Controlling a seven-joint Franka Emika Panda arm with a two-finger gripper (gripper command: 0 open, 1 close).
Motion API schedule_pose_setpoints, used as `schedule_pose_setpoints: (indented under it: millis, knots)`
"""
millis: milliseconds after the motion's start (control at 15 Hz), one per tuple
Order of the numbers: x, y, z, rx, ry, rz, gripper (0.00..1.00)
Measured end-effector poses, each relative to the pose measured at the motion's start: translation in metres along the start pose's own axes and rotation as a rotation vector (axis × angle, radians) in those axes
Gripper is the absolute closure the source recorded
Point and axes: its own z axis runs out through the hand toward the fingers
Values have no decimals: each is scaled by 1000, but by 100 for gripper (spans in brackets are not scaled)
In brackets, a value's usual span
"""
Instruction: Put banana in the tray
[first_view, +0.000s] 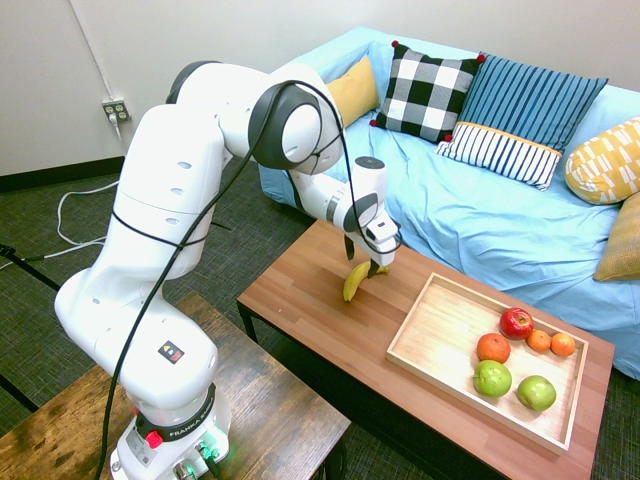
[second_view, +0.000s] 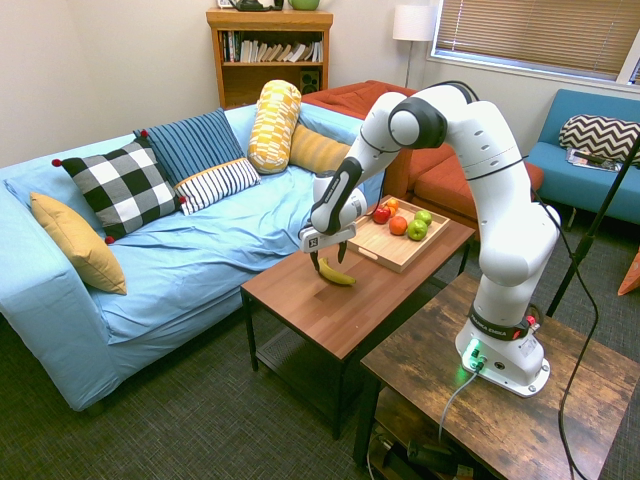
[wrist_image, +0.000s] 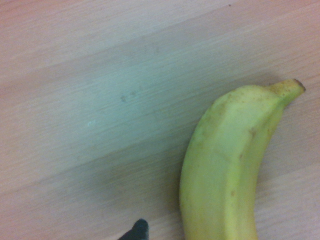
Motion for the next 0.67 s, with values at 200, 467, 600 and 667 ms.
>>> schedule_pose_setpoints:
  millis: [200, 467, 600, 667]
  knots:
    - [4, -4, 15, -5, -9, 7, 100]
    - [7, -4, 19, -4, -14, 9, 100]
    - [7, -4, 20, -3, -17, 8, 100]
    - [7, -4, 21, -3, -18, 9, 100]
